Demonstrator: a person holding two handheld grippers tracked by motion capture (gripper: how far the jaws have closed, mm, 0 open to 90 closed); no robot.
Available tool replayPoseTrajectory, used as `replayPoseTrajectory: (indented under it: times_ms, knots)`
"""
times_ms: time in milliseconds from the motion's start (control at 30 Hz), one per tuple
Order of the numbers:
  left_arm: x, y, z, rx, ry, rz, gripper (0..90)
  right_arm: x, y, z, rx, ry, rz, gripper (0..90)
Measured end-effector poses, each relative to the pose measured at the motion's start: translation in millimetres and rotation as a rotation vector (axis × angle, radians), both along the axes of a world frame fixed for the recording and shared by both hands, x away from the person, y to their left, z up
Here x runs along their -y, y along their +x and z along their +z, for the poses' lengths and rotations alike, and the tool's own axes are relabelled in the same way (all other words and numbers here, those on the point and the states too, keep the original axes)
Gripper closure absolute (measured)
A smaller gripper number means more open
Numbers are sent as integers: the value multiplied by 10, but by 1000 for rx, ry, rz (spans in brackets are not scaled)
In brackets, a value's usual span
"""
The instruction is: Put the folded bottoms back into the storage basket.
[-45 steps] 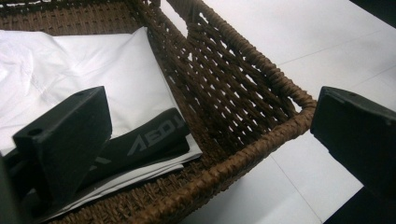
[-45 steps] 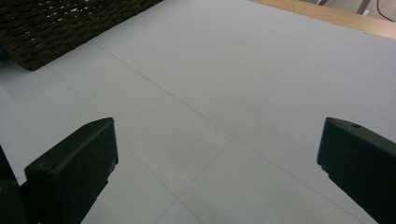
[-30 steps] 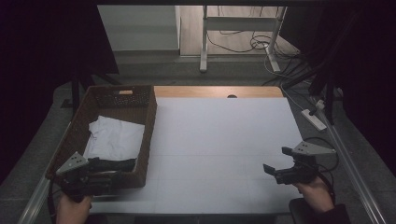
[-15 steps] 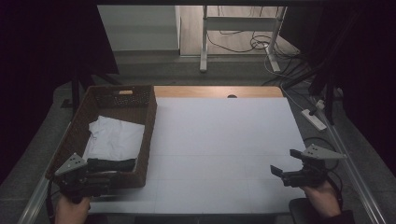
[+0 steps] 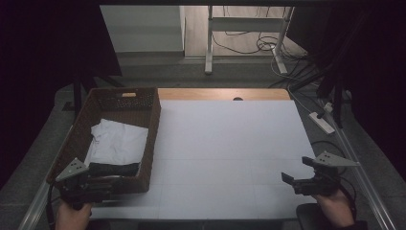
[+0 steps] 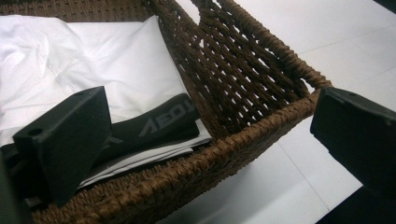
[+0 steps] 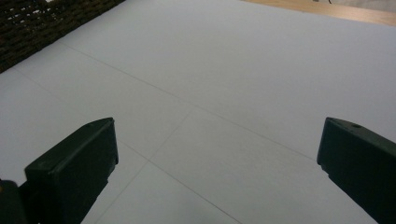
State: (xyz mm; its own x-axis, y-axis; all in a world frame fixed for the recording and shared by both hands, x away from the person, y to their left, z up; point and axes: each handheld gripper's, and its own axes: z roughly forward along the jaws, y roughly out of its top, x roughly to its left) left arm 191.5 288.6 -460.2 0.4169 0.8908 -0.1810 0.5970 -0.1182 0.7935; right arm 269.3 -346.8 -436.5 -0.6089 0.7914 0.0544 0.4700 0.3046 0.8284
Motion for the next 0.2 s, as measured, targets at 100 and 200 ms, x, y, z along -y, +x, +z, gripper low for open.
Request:
replayPoseTrajectory:
  times_ms: [100, 200]
  knots:
    - [3, 3, -2, -1, 3, -1, 0, -1, -4, -16, -18, -17, -1, 0]
    - [6, 7, 1, -1, 2, 0, 0, -3, -6, -18, -21, -22, -1, 0]
